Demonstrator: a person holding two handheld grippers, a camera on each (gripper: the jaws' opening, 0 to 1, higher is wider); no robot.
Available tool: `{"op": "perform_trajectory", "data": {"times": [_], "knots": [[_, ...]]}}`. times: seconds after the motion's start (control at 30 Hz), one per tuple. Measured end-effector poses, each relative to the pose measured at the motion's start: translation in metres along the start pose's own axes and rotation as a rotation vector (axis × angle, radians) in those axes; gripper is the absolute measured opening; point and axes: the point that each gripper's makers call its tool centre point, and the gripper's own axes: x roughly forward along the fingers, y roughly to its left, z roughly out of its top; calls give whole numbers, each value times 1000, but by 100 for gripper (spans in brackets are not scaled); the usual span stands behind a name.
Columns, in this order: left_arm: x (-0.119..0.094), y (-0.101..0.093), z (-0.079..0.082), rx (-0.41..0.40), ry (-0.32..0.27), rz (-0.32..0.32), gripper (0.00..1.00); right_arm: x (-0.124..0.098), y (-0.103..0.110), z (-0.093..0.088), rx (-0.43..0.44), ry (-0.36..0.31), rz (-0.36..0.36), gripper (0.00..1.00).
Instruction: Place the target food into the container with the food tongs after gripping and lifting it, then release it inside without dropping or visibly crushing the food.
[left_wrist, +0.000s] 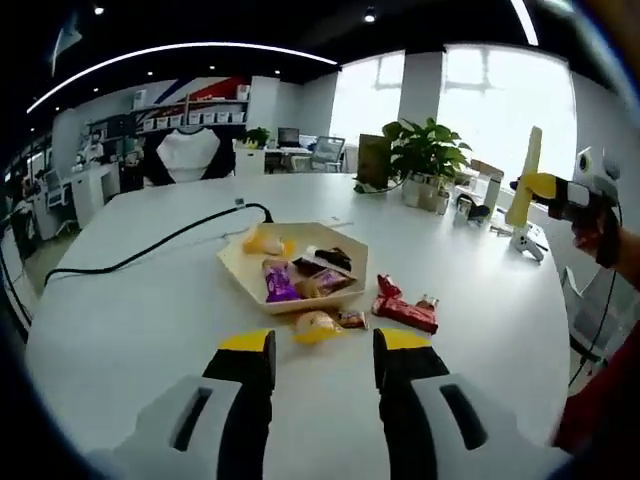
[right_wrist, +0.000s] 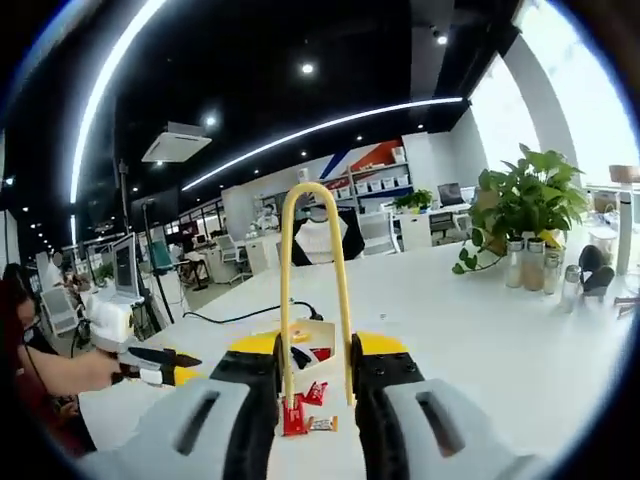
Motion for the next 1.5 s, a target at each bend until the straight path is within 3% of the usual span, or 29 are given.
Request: {"op": "perform_trajectory", "data": {"times": [0.2,0.43,0.73,0.83,1.13,1.5], "knots": [[27,0,5,-35,-19,14,45,-4,-6,4,3,-3,-17,24],[35,7,11,-34,-26,59,45,-1,-5,13,5,-14,-4,24],[50,8,-8,-43,57,84,42,0,-5,13,17,-12,8,24],[53,5,-15,-67,84,79,36,-3,-8,12,20,-8,3,24],[56,4,-30,-77,136,81,31,-9,-18,11,39,-10,-15,24],[44,1,-36,-84,154,61,25,-5,-10,11,41,-11,8,24]]}}
